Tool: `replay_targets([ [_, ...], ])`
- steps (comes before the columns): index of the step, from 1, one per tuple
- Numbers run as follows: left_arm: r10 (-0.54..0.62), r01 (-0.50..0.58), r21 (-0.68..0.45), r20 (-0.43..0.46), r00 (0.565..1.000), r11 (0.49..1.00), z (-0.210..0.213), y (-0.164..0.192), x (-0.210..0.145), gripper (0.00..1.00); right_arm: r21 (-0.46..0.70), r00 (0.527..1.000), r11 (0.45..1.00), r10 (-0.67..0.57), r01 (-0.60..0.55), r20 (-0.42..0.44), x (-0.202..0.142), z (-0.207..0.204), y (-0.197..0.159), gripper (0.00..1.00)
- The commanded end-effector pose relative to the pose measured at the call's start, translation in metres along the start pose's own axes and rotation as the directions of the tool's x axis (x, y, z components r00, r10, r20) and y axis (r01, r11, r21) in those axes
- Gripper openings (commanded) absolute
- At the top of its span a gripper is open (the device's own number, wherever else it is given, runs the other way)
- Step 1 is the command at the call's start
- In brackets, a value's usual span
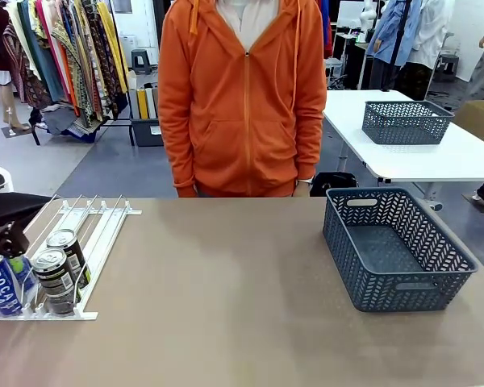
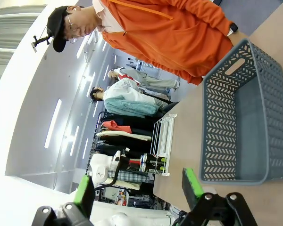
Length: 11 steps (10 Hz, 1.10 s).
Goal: Retrieve and store the cans from the dispenser.
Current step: Pick up one can from the Automatic Can Dispenser and place it in the middle of the table.
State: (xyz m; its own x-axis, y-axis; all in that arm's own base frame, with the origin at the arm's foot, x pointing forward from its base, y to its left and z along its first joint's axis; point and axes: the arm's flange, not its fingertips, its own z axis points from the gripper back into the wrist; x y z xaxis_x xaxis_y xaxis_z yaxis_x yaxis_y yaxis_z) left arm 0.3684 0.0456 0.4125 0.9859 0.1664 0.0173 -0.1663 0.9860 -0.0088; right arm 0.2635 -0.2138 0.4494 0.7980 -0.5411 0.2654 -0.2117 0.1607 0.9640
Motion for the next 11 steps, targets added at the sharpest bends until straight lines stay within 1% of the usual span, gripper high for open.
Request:
replay_targets([
  [1,-0.02,0.02,-0.016,-0.007,1.0,1.0,-0.0069,0.0044,-0.0096,1.0,0.019,1.0,1.0,0.0,0.0,0.013,0.0024,-0.0011,0.0046,1.0],
  [2,-0.021,0.02,-0.015,-0.006,1.0,1.0,-0.0064,0.005,-0.0094,0.91,0.019,1.0,1.0,0.0,0.0,0.013,0.0024,-0.0011,0.0046,1.0],
  [3,-0.021,0.021,-0.015,-0.018,1.0,1.0,-0.0058,0.005,-0.0095,0.32,0.019,1.0,1.0,0.0,0.0,0.013,0.0024,-0.0011,0.0046,1.0],
  [4,-0.026,0.026,-0.022,-0.01,1.0,0.999,-0.0057,0.0051,-0.0096,0.0,0.019,1.0,1.0,0.0,0.0,0.013,0.0024,-0.0011,0.0046,1.0],
  [11,-0.029,0.029,-0.015,0.02,0.999,0.999,-0.0063,0.0045,-0.0088,0.0,0.019,1.0,1.0,0.0,0.0,0.013,0.0024,-0.0011,0.0046,1.0],
])
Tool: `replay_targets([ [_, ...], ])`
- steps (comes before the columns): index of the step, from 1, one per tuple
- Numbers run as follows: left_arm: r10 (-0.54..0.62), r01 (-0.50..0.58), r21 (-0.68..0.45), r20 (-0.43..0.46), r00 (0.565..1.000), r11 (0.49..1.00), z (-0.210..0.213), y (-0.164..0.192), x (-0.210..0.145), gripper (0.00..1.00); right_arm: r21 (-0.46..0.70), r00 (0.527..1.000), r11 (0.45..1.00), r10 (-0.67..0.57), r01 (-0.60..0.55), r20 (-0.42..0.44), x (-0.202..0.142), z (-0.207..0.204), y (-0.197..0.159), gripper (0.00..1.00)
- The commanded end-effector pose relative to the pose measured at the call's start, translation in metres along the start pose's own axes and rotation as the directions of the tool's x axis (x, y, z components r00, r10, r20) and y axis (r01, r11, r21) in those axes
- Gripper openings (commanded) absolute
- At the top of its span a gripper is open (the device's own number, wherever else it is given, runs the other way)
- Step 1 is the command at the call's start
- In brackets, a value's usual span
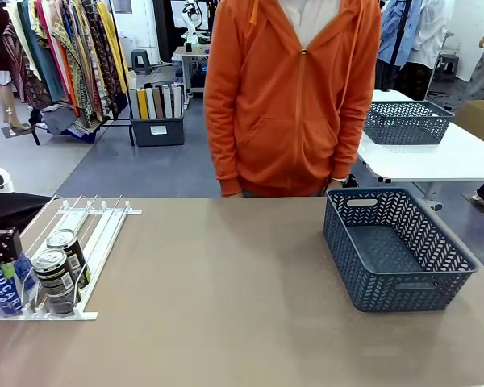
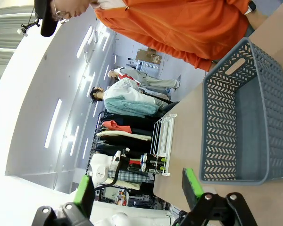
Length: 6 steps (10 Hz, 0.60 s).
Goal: Retrieve and store the cans from the dispenser.
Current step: Pick up one can from the Automatic Can Dispenser and place it in the middle of the table.
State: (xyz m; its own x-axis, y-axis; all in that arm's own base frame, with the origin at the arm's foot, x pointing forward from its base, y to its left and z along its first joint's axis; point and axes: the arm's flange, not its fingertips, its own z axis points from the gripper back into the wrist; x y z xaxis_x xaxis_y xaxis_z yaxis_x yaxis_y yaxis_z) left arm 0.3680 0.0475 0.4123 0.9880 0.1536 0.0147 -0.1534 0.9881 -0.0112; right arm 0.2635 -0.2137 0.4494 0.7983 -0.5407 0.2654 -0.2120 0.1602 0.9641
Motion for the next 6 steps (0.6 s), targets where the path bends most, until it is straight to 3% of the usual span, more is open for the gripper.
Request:
replay_targets([
  [1,-0.015,0.015,-0.008,0.024,1.0,1.0,-0.006,0.002,-0.008,0.0,0.019,1.0,1.0,0.0,0.0,0.013,0.002,-0.001,0.005,1.0],
  [4,-0.011,0.011,-0.011,0.032,0.999,1.0,-0.001,0.005,-0.011,0.0,0.019,1.0,1.0,0.0,0.0,0.013,0.002,-0.001,0.005,1.0],
  [6,-0.036,0.039,-0.029,0.083,0.996,0.999,0.052,0.017,-0.03,0.0,0.019,1.0,1.0,0.0,0.0,0.013,0.002,-0.001,0.005,1.0],
])
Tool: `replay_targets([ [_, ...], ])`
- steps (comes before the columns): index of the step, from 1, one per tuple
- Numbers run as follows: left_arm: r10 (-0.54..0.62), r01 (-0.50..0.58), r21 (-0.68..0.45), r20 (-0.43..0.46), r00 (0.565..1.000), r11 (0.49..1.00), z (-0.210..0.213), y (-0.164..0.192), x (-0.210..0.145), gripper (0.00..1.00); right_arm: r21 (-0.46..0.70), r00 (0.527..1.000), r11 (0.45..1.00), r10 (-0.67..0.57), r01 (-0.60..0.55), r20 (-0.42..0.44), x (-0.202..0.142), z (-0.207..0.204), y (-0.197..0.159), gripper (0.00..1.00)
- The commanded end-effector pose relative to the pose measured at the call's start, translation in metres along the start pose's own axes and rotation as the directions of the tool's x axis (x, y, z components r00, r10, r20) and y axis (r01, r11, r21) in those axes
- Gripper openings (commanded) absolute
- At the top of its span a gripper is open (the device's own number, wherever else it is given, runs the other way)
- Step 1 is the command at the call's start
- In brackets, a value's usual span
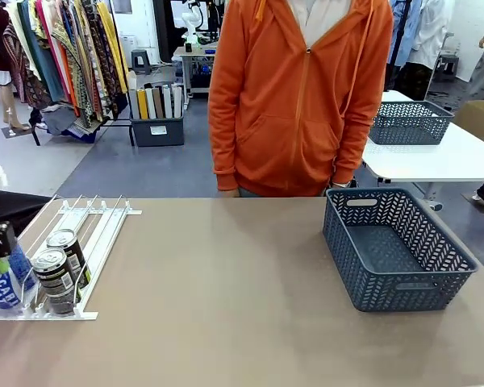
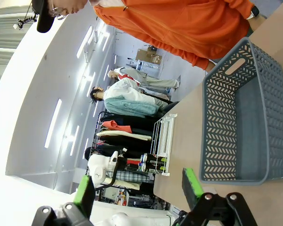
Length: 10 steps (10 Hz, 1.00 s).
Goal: Retrieve and store the cans from the dispenser.
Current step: Pick up one can from the Automatic Can Dispenser and place it in the middle of the table.
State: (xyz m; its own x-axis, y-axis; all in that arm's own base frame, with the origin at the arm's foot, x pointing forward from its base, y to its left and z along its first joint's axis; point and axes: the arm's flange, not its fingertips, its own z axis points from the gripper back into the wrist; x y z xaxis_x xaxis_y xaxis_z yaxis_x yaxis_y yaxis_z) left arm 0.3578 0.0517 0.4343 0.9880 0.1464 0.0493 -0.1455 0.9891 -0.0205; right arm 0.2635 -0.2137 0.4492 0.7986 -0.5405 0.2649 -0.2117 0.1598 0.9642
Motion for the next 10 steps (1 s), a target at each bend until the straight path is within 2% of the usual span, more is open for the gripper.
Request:
replay_targets([
  [1,-0.055,0.058,-0.043,0.069,0.996,0.997,0.065,0.018,-0.032,0.0,0.018,1.0,1.0,0.0,0.0,0.014,0.002,-0.001,0.005,1.0],
  [3,-0.103,0.113,-0.056,0.156,0.982,0.992,0.135,0.027,-0.058,0.0,0.018,1.0,1.0,0.0,0.0,0.014,0.002,-0.001,0.005,1.0],
  [5,-0.097,0.12,-0.081,0.243,0.965,0.989,0.176,0.035,-0.072,0.0,0.018,1.0,1.0,0.0,0.0,0.014,0.002,-0.001,0.005,1.0],
  [7,-0.101,0.149,-0.142,0.302,0.948,0.979,0.186,0.036,-0.072,0.0,0.018,1.0,1.0,0.0,0.0,0.014,0.002,-0.001,0.005,1.0],
  [8,-0.07,0.13,-0.186,0.3,0.951,0.974,0.18,0.038,-0.067,0.0,0.018,1.0,1.0,0.0,0.0,0.014,0.002,-0.001,0.005,1.0],
  [9,-0.078,0.141,-0.248,0.247,0.966,0.958,0.173,0.048,-0.064,0.0,0.018,1.0,1.0,0.0,0.0,0.014,0.002,-0.001,0.005,1.0],
  [10,-0.076,0.116,-0.126,0.288,0.955,0.985,0.193,0.037,-0.078,0.0,0.018,1.0,1.0,0.0,0.0,0.014,0.002,-0.001,0.005,1.0],
])
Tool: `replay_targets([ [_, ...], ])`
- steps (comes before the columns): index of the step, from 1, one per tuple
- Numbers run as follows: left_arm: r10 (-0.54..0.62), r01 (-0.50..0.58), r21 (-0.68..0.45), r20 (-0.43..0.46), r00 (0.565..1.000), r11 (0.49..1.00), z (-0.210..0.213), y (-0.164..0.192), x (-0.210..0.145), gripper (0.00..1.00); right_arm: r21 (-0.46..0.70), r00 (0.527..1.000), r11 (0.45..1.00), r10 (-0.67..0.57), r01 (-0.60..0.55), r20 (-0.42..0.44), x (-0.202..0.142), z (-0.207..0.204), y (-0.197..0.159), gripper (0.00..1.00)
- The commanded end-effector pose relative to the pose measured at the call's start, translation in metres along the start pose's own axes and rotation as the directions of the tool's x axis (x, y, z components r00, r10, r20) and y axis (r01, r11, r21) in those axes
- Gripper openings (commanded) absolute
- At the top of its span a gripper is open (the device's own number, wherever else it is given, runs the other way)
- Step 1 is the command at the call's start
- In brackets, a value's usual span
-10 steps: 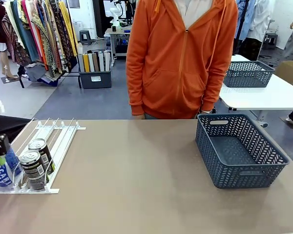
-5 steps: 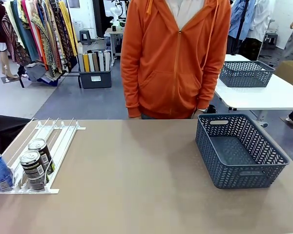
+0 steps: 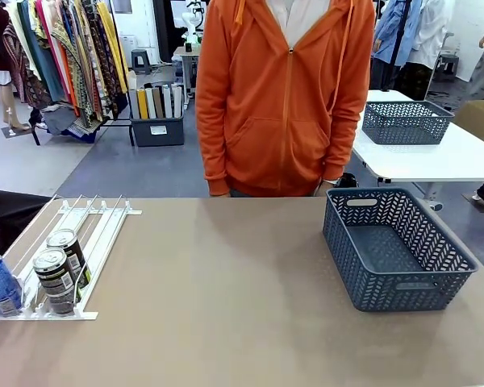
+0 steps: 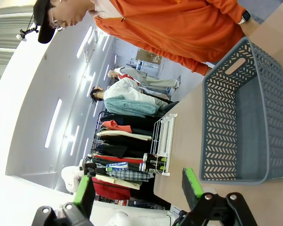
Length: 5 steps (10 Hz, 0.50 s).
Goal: Retrieve and store the cans from the dispenser.
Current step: Pick up one can from the Automatic Can Dispenser and place it in the middle of the table.
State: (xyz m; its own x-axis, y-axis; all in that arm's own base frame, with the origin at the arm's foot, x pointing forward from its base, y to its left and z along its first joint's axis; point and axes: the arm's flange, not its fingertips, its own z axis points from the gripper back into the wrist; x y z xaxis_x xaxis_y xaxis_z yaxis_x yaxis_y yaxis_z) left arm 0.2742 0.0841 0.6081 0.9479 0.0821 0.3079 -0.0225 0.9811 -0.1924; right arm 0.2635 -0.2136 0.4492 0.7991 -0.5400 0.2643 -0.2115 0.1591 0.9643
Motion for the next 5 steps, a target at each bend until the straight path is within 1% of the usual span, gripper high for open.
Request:
replay_targets([
  [1,-0.019,0.017,0.05,0.027,0.999,0.999,0.016,-0.007,-0.005,0.0,0.018,1.0,1.0,0.001,-0.001,0.015,0.003,-0.001,0.005,1.0],
  [3,-0.019,0.017,0.05,0.027,0.999,0.999,0.016,-0.007,-0.005,0.0,0.018,1.0,1.0,0.001,-0.001,0.015,0.003,-0.001,0.005,1.0],
  [4,-0.008,0.008,0.025,0.012,1.0,1.0,0.006,-0.005,-0.002,0.0,0.018,1.0,1.0,0.001,-0.001,0.015,0.003,-0.001,0.005,1.0],
  [5,0.032,-0.032,0.007,-0.006,0.999,0.999,0.007,-0.024,0.0,0.0,0.018,1.0,1.0,0.001,-0.001,0.015,0.003,-0.001,0.005,1.0],
])
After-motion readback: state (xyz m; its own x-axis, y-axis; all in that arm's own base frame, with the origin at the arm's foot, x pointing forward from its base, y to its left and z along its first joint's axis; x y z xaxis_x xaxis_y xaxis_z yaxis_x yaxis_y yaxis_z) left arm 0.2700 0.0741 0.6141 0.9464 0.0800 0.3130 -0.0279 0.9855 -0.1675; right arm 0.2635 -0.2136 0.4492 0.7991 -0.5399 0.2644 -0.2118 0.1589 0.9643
